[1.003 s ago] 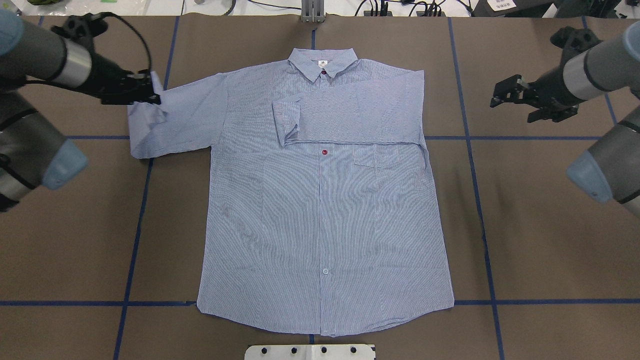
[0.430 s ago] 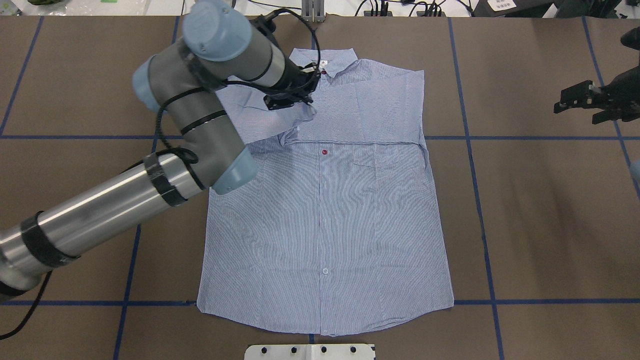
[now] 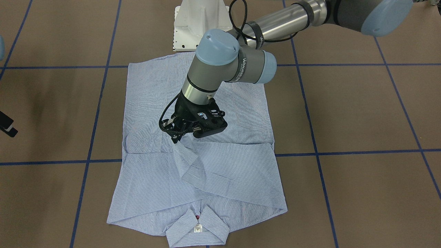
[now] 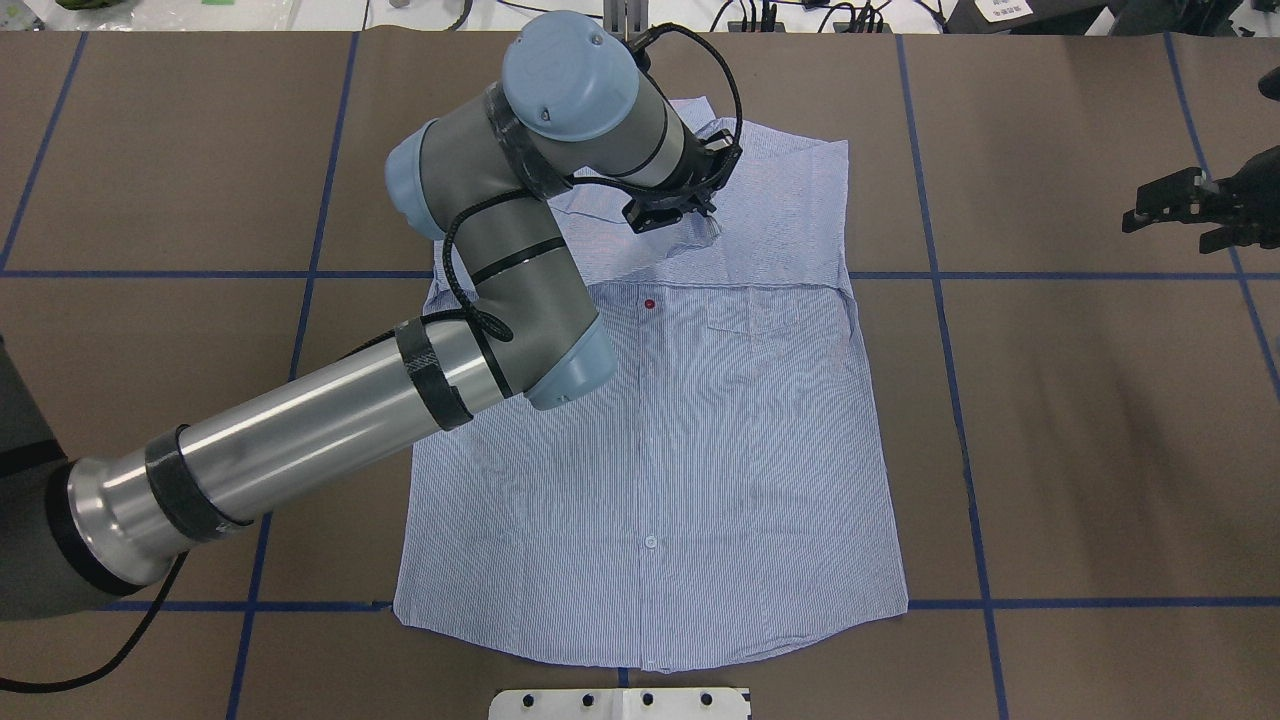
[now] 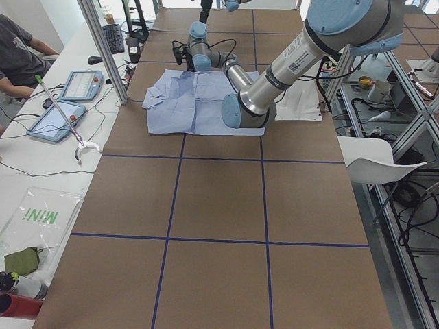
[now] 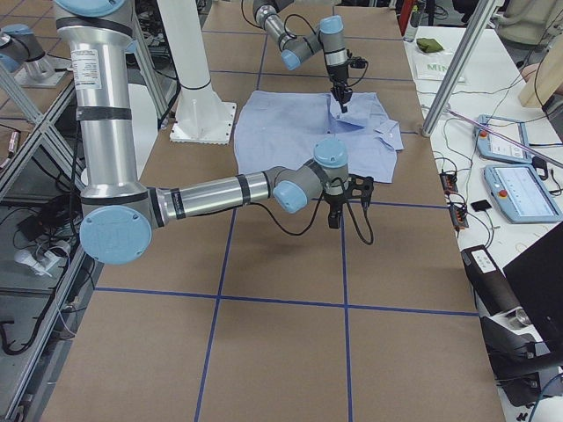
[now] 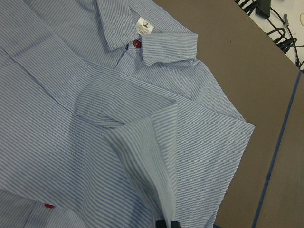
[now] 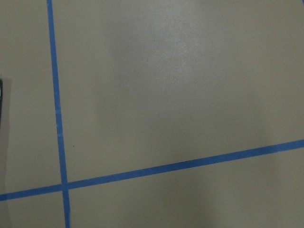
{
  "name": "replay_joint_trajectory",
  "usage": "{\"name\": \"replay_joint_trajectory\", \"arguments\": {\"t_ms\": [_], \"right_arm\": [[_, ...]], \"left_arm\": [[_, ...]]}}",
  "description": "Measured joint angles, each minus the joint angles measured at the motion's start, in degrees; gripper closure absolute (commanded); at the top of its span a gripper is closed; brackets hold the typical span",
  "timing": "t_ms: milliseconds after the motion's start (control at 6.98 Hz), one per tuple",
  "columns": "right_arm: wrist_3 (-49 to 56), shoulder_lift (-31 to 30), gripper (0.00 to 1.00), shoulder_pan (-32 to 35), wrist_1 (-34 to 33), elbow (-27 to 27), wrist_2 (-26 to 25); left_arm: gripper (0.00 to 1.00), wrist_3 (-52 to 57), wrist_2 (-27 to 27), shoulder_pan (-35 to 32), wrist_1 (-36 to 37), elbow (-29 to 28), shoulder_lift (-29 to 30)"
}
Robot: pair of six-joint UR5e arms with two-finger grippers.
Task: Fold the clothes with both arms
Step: 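Carry the sleeve with the left gripper across the shirt toward the collar, then release the sleeve with the left gripper while the right gripper lowers to the hem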
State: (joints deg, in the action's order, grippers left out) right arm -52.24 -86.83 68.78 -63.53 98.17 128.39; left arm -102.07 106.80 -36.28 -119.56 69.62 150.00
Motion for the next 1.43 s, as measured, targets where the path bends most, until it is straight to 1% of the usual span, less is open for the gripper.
{"name": "replay_joint_trajectory", "arguments": {"t_ms": [143,286,430,573,859,1003,1146,1289,1432], "right_arm": [[0.02,-0.21,0.0,0.03,0.04,0.02,-0.06],[0.03,-0.36,0.0,0.03,0.06,0.04,-0.1],[0.03,-0.55,0.0,0.03,0.06,0.06,-0.1],[0.03,-0.84,0.0,0.07,0.07,0.11,-0.13],[-0.61,-1.47,0.0,0.03,0.93,0.61,-0.09],[-1.32,-1.71,0.0,-0.16,1.38,1.41,0.45],[-3.5,-2.13,0.0,-1.16,1.59,3.22,1.46],[-8.01,-2.68,0.0,-3.65,1.79,5.99,1.48],[-14.39,-3.52,0.01,-7.68,2.07,9.55,-0.01]], "left_arm": [[1.0,-0.33,-1.56,1.24,-0.09,-0.55,0.54],[0.42,-0.44,-2.78,2.18,-0.26,-1.82,1.51],[0.12,-0.44,-3.54,2.76,-0.64,-3.42,2.57],[0.02,-0.33,-4.07,3.13,-1.1,-4.43,3.38],[0.01,0.02,-5.05,3.58,-1.4,-5.29,4.83],[0.02,0.1,-5.16,3.63,-1.4,-4.93,5.02],[0.02,0.19,-5.04,3.61,-1.28,-3.25,4.21],[0.04,0.39,-4.82,3.56,-1.0,1.13,1.1],[0.05,1.65,-4.54,3.53,-0.36,8.12,-4.52]]}}
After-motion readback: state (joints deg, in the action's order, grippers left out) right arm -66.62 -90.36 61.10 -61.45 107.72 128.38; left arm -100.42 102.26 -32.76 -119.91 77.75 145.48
